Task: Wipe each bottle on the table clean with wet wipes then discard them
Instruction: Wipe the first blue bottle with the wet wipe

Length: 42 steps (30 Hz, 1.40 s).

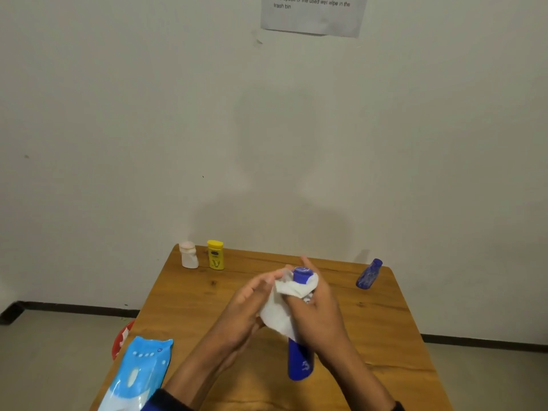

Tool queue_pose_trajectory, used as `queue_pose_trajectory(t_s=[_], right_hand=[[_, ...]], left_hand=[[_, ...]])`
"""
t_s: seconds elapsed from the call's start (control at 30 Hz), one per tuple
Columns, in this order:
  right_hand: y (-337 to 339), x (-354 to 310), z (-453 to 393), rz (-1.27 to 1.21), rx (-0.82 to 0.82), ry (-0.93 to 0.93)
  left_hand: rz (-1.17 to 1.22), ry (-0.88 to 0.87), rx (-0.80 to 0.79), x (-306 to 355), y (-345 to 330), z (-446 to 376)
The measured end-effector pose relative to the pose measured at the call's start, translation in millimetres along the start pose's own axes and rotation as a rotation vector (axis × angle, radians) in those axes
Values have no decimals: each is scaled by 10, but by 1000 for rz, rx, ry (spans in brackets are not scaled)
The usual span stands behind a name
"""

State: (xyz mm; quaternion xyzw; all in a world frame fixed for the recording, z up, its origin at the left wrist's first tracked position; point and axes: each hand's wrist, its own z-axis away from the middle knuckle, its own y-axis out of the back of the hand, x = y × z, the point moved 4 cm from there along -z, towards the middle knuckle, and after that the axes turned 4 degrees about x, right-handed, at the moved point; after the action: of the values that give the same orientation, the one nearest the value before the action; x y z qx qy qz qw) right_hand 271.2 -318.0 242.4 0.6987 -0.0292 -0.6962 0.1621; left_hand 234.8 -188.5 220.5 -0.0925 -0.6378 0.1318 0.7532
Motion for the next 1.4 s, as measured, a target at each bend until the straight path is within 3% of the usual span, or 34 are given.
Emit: queue_pose_trajectory(t_s=[0.07, 0.17, 0.23, 0.33, 0.53, 0.67, 0.83, 0.97, 1.07, 1.13, 1.2, 1.27, 1.4], right_hand=[[63, -32, -75, -208, 68, -20], [144, -91, -134, -412, 127, -22], [173, -110, -150, -457, 171, -41], [239, -110, -179, -380, 222, -65], [279, -184, -124, -495, 140, -80], [329, -269, -213, -736, 123, -153], [731, -378, -449, -736, 322, -169], [1026, -479, -609, -886, 470, -72], [905, -555, -574, -720, 419, 44], [723, -620, -411, -386, 378, 249], [429, -626, -181, -36, 222, 513], [160, -468, 2, 266, 115, 643], [4, -183, 254, 364, 75, 679]], left_hand=[[31, 138, -36, -140, -23, 66], [-109, 301, -224, -318, -137, 173], [-202, 281, -310, -350, -253, 203], [-242, 250, -275, -324, -327, 204], [55, 368, -377, -306, -352, 302], [108, 398, -410, -280, -423, 304], [69, 373, -474, -354, -417, 359], [223, 393, -513, -378, -375, 372], [288, 366, -534, -342, -391, 345], [310, 342, -510, -338, -418, 308], [347, 329, -475, -326, -429, 262], [363, 316, -438, -292, -418, 227], [383, 233, -340, -232, -334, 200]])
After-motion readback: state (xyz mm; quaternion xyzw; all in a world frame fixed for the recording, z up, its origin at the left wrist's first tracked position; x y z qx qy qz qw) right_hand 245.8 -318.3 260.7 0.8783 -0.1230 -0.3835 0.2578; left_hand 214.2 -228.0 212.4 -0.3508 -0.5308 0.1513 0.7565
